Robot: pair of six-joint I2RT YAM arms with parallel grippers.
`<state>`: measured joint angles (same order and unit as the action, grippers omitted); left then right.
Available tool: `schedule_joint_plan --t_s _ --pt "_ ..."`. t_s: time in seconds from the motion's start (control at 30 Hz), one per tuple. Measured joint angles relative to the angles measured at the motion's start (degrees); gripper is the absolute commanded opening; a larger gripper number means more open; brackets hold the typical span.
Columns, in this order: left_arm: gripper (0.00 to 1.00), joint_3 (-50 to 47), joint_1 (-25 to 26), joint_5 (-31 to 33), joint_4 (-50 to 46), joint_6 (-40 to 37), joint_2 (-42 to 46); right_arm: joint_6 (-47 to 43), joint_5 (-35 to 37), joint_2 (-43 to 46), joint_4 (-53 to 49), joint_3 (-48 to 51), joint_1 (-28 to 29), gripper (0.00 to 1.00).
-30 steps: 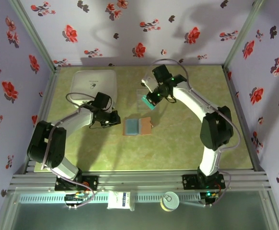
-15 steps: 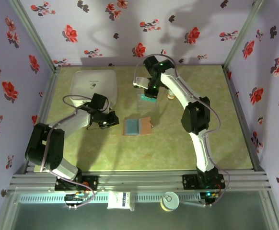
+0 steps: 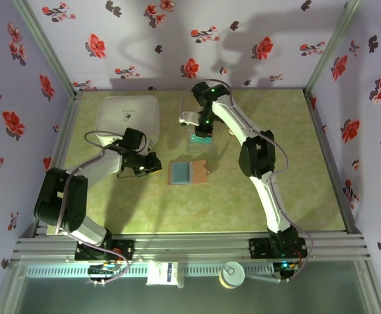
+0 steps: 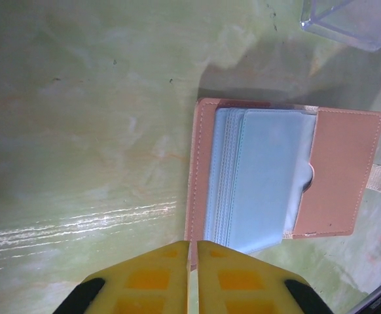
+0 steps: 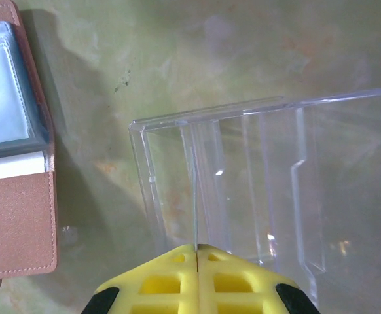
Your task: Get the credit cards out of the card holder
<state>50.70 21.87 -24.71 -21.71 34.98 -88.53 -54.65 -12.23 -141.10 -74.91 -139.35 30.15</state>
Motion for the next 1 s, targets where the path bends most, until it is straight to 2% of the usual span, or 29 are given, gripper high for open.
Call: schedule_joint_plan --t_s 0.47,0.53,0.6,0.67,0.87,1.0 --pt "0.11 -0.4 -0.4 -0.4 0.0 0.0 0.0 -1.9 -3.2 -3.0 -5.1 -0.9 0.5 0.00" --pt "0.11 -0.4 -0.4 -0.4 0.0 0.0 0.0 -2.1 -3.5 -3.1 -5.7 -1.0 0.5 0.06" --pt "0.11 -0.4 -0.4 -0.4 0.0 0.0 0.0 -1.9 -3.7 -3.2 -6.0 -1.1 0.5 0.19" --pt "0.11 -0.4 -0.4 -0.4 -0.1 0.0 0.0 -2.1 -3.9 -3.3 -6.4 -1.3 0.5 0.22" --pt "0.11 -0.4 -0.4 -0.4 -0.7 0.0 0.0 0.6 -2.4 -2.5 -3.6 -1.3 0.2 0.21" --pt "0.11 -0.4 -0.4 -0.4 -1.2 0.0 0.0 2.9 1.0 1.5 1.7 2.6 -0.1 0.15"
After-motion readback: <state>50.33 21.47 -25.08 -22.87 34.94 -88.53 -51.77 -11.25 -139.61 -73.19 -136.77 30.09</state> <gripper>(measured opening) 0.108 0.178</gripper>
